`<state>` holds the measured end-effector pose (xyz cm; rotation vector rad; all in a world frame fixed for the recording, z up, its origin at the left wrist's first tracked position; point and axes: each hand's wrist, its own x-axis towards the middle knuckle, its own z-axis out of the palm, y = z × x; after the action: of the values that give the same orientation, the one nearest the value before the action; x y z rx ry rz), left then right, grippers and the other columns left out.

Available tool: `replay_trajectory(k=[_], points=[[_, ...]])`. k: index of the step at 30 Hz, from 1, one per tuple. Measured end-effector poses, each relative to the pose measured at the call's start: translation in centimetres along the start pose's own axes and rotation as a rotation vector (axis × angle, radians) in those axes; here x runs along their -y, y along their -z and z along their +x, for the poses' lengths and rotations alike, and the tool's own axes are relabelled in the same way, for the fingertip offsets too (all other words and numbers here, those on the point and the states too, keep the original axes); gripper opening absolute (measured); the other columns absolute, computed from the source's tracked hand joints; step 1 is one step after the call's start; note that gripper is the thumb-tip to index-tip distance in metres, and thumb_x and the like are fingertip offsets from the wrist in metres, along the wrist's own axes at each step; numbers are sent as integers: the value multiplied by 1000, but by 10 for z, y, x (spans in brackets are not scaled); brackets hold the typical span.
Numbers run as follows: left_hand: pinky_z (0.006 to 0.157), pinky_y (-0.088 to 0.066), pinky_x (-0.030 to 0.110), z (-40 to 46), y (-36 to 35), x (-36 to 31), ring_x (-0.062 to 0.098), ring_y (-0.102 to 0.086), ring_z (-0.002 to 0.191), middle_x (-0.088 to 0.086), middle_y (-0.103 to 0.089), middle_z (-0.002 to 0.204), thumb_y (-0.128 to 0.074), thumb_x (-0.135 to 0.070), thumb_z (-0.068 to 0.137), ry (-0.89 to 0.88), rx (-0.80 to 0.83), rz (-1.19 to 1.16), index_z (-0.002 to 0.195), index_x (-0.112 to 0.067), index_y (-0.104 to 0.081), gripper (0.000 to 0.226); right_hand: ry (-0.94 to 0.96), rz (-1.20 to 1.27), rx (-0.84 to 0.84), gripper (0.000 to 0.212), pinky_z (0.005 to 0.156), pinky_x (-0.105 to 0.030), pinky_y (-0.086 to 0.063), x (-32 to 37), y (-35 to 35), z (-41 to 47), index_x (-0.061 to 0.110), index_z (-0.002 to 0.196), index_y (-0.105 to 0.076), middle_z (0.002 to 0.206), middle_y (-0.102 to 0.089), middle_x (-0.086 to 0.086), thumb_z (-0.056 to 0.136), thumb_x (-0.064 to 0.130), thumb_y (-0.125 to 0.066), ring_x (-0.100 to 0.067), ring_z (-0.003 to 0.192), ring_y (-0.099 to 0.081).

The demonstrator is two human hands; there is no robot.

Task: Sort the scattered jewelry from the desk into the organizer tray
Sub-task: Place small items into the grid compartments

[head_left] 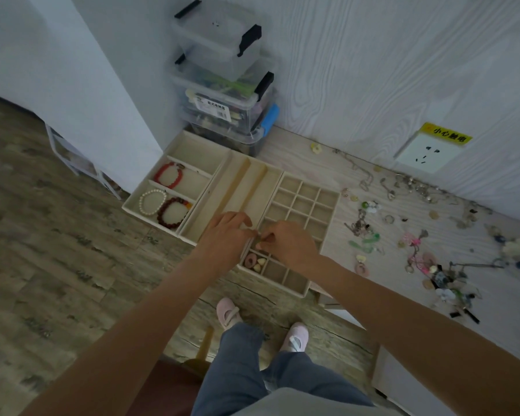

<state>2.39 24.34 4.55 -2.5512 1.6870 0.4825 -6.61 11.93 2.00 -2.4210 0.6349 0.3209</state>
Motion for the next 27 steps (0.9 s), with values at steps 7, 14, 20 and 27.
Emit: replay_trajectory(k=[7,14,20,27], points=[[107,-22,30,40,22,4,16,-26,135,-4,-35,143,-48,-2,85,48,-101,-101,134,-23,-48,52,-10,123,-207,23,74,-32,-46,-20,42,22,1,96,-68,93,-67,-15,93,11,-48,-28,85,-62],[114,-14,35,109,32,4,18,-12,144,-1,-14,157,-49,-33,94,3,21,-80,149,-18,-15,66,-109,60,-321,45,104,-35,-28,-66,83,83,10,140,-36,144,-34,-14,98,23,-44,-29,132,-32],[116,-10,38,127,21,4,16,-2,146,-4,-1,159,-49,-38,94,-11,104,-47,151,-20,-5,74,-129,-69,-136,60,117,-36,-8,-96,95,131,14,150,-8,158,-1,-14,100,22,-40,-28,145,-8],[117,-9,37,129,20,4,14,-1,146,-5,1,159,-49,-27,95,2,136,-62,151,-21,-6,70,-75,-176,-218,30,99,-36,-34,-100,86,139,-1,120,-53,127,-45,-20,91,0,-45,-34,118,-43]])
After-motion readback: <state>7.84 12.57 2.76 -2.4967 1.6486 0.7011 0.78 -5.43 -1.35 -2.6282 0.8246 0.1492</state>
